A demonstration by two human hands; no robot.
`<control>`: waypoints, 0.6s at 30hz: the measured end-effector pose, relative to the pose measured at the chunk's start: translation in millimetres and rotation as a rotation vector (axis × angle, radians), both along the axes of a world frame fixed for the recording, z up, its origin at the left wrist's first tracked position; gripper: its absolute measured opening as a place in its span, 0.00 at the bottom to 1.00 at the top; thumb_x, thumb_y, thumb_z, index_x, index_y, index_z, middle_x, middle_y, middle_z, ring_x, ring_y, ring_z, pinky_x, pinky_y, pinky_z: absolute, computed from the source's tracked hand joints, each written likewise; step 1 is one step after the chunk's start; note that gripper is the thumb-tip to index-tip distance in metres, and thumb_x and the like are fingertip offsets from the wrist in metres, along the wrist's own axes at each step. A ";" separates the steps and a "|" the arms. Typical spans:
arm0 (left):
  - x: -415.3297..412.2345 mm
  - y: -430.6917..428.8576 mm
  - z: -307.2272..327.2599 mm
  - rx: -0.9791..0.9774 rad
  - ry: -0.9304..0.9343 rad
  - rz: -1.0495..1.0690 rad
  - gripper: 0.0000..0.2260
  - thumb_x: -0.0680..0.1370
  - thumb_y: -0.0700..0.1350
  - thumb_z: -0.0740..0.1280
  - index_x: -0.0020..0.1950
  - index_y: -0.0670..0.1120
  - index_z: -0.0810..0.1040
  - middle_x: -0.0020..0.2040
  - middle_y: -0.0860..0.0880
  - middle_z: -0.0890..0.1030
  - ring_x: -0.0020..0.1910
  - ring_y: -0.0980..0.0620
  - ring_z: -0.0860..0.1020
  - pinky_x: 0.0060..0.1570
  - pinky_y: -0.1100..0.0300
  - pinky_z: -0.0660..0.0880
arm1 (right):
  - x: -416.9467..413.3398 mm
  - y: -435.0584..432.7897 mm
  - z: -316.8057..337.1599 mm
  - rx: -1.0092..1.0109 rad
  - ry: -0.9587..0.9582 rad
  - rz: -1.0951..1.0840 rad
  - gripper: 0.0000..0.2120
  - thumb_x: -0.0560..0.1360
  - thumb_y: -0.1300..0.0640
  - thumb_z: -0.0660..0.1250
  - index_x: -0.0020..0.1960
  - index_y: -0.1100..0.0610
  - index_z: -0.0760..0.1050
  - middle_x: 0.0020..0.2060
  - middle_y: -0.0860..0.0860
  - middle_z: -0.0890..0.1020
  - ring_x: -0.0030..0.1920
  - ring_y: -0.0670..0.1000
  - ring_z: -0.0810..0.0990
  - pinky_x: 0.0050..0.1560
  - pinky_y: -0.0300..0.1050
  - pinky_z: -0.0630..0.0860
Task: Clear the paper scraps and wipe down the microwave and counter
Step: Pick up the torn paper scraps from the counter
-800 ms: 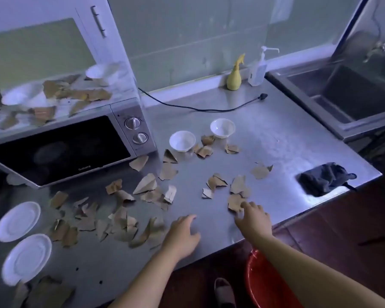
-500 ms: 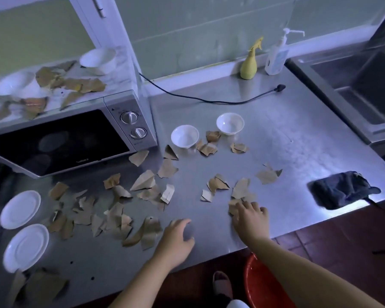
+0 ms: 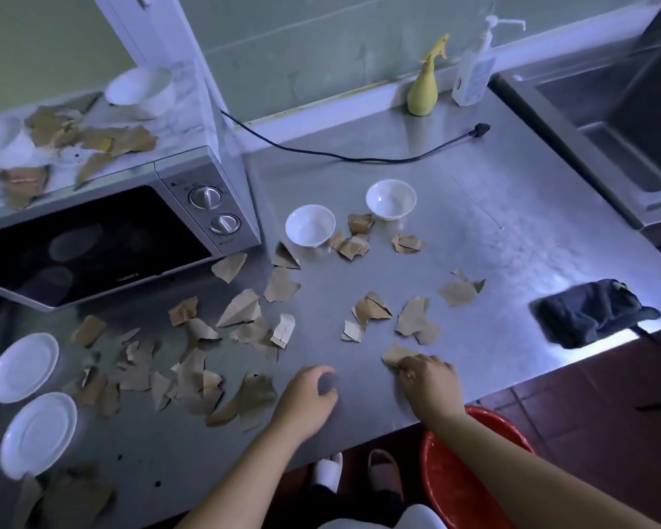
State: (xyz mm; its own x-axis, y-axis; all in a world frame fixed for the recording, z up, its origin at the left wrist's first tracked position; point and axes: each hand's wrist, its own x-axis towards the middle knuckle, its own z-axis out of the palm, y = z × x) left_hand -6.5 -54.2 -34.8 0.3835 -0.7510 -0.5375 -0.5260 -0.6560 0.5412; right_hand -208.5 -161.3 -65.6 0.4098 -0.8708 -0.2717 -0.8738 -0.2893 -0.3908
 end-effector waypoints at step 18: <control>18.2 -102.9 -11.6 0.055 -0.215 -0.004 0.12 0.77 0.51 0.66 0.54 0.46 0.82 0.54 0.46 0.81 0.51 0.42 0.79 0.42 0.55 0.74 | -26.2 62.3 101.7 0.399 -0.944 -1.048 0.06 0.74 0.67 0.72 0.43 0.58 0.85 0.38 0.56 0.87 0.37 0.52 0.84 0.42 0.47 0.79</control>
